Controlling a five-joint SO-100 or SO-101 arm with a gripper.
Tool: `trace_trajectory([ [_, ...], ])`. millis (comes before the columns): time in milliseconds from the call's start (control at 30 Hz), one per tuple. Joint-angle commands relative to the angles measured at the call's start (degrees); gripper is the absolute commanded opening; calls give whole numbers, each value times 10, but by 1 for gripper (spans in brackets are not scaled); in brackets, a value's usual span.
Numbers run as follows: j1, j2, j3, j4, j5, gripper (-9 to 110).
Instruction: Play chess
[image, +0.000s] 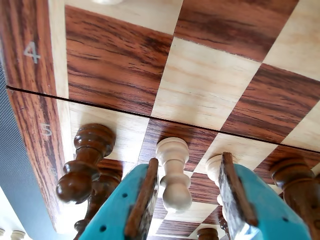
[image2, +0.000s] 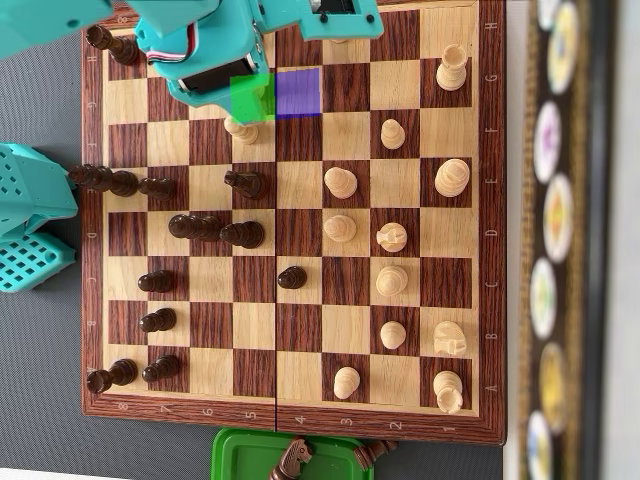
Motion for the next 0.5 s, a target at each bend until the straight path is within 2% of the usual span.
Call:
trace_trajectory([
  [0,-1,48,-22,-3,-3,18],
  [467,9,171,-19,1,2,18],
])
